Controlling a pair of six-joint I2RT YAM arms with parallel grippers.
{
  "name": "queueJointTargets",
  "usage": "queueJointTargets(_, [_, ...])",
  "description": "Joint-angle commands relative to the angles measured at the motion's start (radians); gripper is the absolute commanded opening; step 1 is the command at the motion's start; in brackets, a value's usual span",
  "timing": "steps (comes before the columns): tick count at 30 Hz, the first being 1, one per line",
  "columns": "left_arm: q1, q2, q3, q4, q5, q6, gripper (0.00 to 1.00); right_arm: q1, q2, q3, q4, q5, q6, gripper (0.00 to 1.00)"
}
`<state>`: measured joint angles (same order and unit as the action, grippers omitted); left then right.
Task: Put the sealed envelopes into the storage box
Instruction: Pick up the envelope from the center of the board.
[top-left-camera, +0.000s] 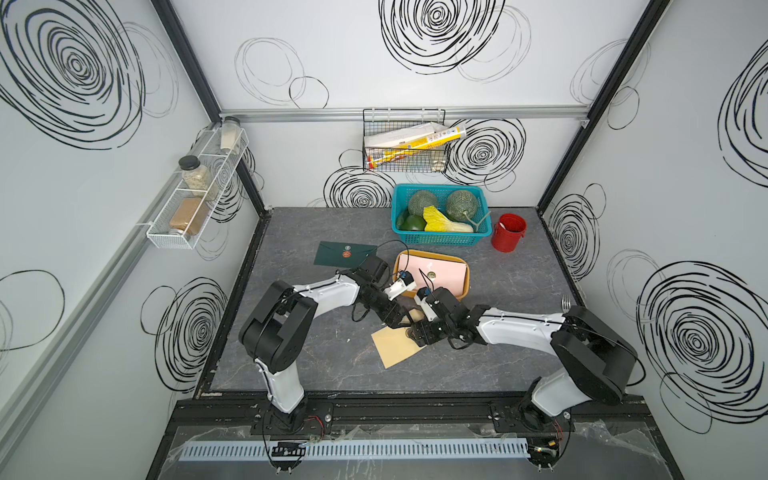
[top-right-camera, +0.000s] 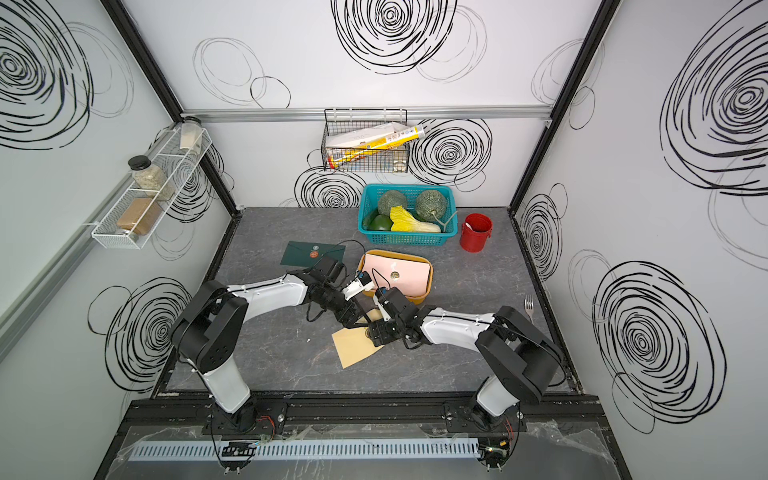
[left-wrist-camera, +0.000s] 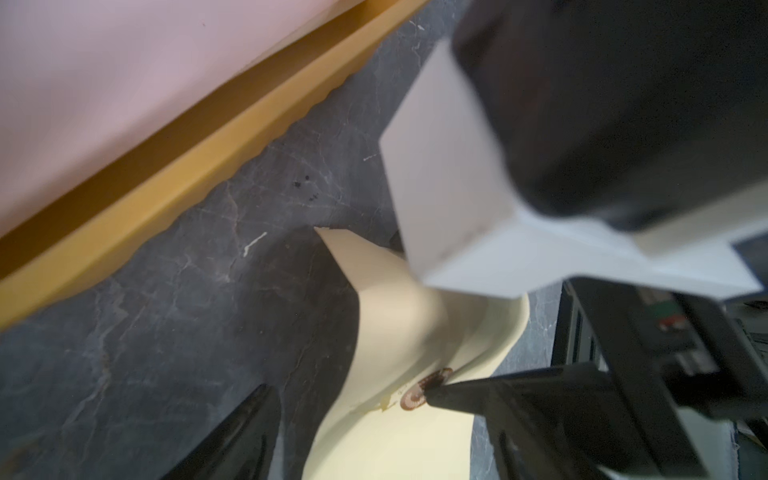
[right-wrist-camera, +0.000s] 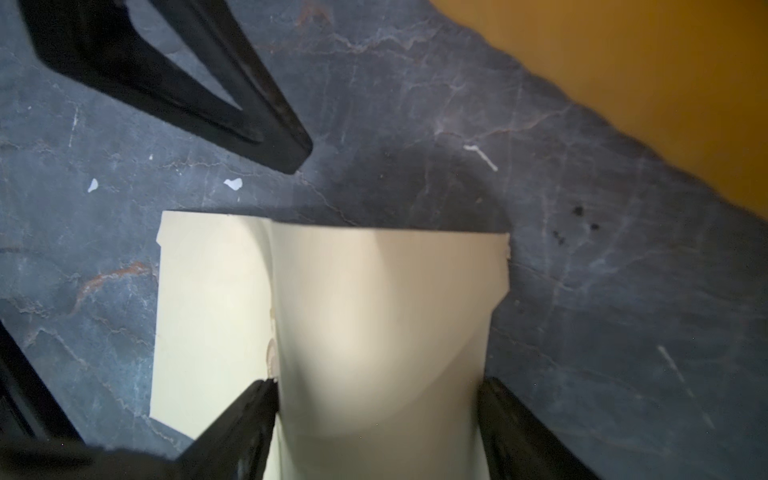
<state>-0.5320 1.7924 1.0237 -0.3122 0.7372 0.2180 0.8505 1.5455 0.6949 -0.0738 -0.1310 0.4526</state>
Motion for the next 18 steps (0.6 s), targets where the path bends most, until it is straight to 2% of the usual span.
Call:
queueJointTargets(1, [-0.01, 0.02, 0.018, 0.014, 0.07, 0.025, 0.84, 0.003, 0.004, -0.04, -0.122, -0.009, -0.016, 0.8])
queueJointTargets(13, [-0.039, 0.069, 0.038, -0.076, 0.162, 0.084, 0.75, 0.004, 0.002, -0.028, -0.114, 0.004, -0.043, 0.8])
queueJointTargets(16, [-0.037, 0.071, 0.045, -0.102, 0.173, 0.096, 0.65, 0.004, 0.004, -0.026, -0.117, 0.012, -0.05, 0.8])
queueJointTargets(18, [-0.037, 0.077, 0.057, -0.12, 0.185, 0.104, 0.56, 0.001, 0.003, -0.027, -0.116, 0.016, -0.052, 0.8])
